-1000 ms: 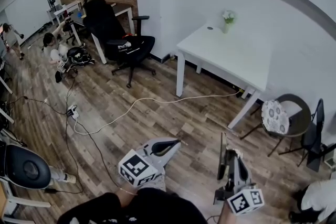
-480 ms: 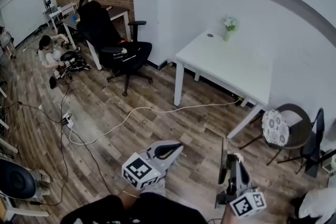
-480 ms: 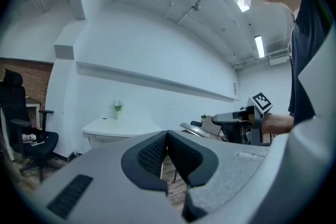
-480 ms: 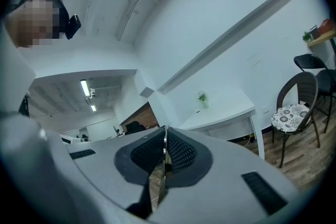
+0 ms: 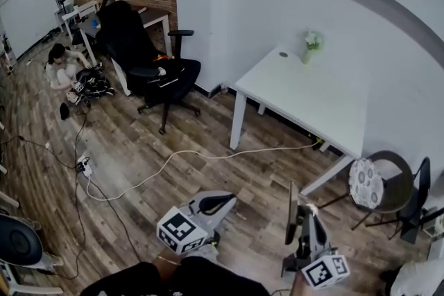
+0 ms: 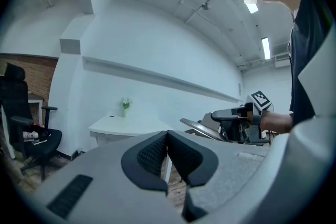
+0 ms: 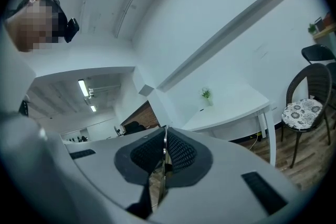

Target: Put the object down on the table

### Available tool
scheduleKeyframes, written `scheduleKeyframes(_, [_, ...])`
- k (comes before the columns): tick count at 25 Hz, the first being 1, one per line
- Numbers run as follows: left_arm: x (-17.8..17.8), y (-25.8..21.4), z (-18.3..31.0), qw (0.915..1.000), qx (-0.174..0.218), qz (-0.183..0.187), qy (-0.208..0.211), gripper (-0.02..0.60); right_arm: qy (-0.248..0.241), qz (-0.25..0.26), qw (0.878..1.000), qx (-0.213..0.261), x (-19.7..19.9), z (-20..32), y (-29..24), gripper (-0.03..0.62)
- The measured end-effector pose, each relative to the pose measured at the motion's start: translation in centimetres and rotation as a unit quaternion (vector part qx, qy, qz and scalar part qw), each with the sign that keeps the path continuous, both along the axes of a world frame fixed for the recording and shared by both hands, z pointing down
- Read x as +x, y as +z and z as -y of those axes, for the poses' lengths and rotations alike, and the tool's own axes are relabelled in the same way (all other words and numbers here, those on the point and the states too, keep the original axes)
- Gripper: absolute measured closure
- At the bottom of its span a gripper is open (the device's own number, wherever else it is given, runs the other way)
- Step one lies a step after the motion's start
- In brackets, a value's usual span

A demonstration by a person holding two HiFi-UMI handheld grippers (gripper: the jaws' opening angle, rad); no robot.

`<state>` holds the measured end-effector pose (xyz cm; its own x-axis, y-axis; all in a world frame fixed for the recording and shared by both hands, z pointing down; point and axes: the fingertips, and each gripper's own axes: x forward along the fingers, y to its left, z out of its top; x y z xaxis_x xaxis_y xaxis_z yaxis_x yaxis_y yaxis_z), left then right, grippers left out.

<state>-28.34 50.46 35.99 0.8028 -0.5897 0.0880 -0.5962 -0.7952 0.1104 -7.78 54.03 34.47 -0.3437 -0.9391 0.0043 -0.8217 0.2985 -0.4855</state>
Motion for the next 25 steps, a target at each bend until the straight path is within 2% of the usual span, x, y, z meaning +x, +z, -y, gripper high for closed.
scheduleKeyframes(14, [-1.9,-1.3,11.3,0.9991,0.003,-0.007,0.043,0.583,0.05,-0.014,0.999,-0.004,-1.7,9.3,-1.4,0.582])
scheduleKeyframes(21, [-2.7,-1.5,15.1,0.9983,0.009,-0.01,0.056,0.583,0.064,-0.005,0.998,0.006,-2.8,12.7,-2.1,0.582])
scheduleKeyframes(25, [-1.9,-1.2,16.5,0.998,-0.008,-0.018,0.059,0.583,0.075,-0.008,0.997,-0.005,-1.6,13.8,-1.3,0.58])
